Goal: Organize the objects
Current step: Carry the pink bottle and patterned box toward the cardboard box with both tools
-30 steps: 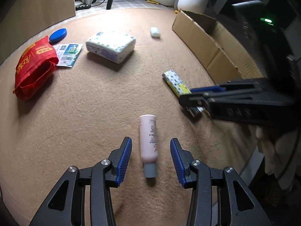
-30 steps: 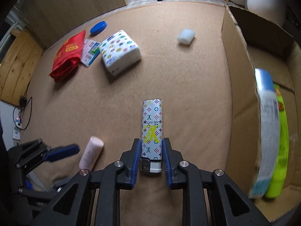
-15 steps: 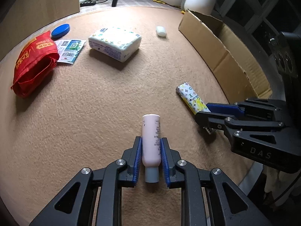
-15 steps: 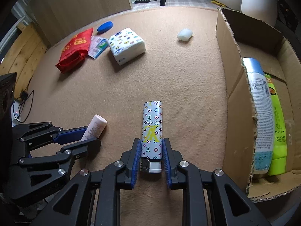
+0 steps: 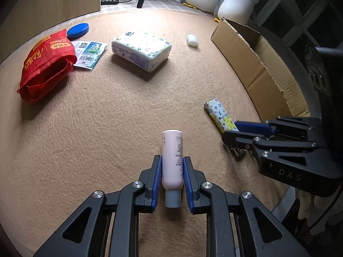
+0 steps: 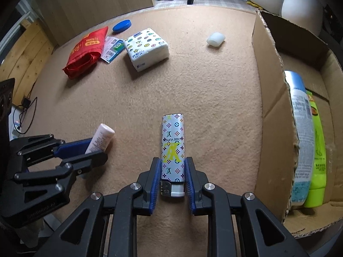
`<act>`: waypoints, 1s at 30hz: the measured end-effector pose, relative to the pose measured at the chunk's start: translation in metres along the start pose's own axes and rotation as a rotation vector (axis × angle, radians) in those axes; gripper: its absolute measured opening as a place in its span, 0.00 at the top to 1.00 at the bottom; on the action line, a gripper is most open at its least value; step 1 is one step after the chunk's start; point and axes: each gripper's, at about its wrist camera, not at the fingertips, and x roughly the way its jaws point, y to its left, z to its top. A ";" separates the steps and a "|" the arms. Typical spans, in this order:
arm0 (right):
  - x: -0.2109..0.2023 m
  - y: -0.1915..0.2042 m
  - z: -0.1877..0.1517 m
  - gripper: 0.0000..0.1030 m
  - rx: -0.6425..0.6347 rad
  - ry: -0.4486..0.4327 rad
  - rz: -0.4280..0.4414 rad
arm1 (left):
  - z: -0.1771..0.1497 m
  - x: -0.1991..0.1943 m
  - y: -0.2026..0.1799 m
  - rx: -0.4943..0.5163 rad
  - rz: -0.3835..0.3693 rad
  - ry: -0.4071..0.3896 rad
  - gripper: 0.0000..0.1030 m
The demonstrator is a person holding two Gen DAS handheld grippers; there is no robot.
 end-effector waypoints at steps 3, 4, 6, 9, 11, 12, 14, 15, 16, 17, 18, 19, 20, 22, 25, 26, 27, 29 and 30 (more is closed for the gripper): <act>0.003 0.001 0.005 0.75 -0.001 0.001 -0.004 | -0.003 -0.002 0.000 -0.007 -0.004 0.001 0.80; 0.004 0.003 0.008 0.75 -0.009 0.000 -0.015 | -0.004 -0.002 0.000 -0.008 -0.005 0.001 0.80; 0.005 0.006 0.011 0.75 -0.026 -0.004 -0.032 | -0.004 -0.004 0.001 -0.011 -0.007 -0.001 0.80; 0.007 0.010 0.014 0.80 -0.063 -0.012 -0.061 | -0.002 -0.006 0.004 -0.018 -0.011 -0.009 0.80; 0.007 0.009 0.014 0.80 -0.066 -0.016 -0.060 | -0.001 -0.009 0.004 -0.020 -0.012 -0.016 0.80; 0.006 0.009 0.014 0.80 -0.058 -0.016 -0.056 | 0.000 -0.011 0.004 -0.021 -0.014 -0.018 0.80; 0.005 0.008 0.014 0.80 -0.045 -0.020 -0.039 | 0.001 -0.015 0.003 -0.022 -0.016 -0.026 0.80; 0.003 0.008 0.014 0.80 -0.037 -0.025 -0.032 | 0.002 -0.016 0.002 -0.022 -0.018 -0.029 0.80; 0.001 0.007 0.014 0.80 -0.032 -0.030 -0.026 | 0.003 -0.018 0.001 -0.022 -0.021 -0.034 0.80; -0.001 0.007 0.014 0.80 -0.024 -0.038 -0.018 | 0.008 -0.021 0.000 -0.020 -0.026 -0.040 0.80; -0.005 0.007 0.014 0.80 -0.016 -0.048 -0.007 | 0.010 -0.025 -0.001 -0.019 -0.029 -0.045 0.80; -0.010 0.006 0.014 0.80 -0.008 -0.060 0.003 | 0.013 -0.028 -0.003 -0.017 -0.034 -0.052 0.80; -0.015 0.005 0.013 0.80 -0.002 -0.069 0.011 | 0.016 -0.031 -0.006 -0.015 -0.039 -0.058 0.80; -0.027 0.002 0.014 0.80 0.016 -0.095 0.029 | 0.027 -0.031 -0.011 -0.007 -0.049 -0.069 0.80; -0.049 -0.006 0.013 0.80 0.037 -0.138 0.047 | 0.038 -0.034 -0.025 0.013 -0.063 -0.088 0.80; -0.058 -0.010 0.013 0.80 0.046 -0.157 0.052 | 0.046 -0.032 -0.032 0.020 -0.070 -0.093 0.80; -0.067 -0.017 0.009 0.80 0.052 -0.169 0.054 | 0.049 -0.032 -0.038 0.027 -0.078 -0.098 0.80; -0.083 -0.029 0.008 0.80 0.068 -0.197 0.053 | 0.057 -0.034 -0.050 0.040 -0.098 -0.106 0.80; -0.088 -0.035 0.007 0.80 0.074 -0.206 0.050 | 0.060 -0.034 -0.056 0.046 -0.107 -0.108 0.80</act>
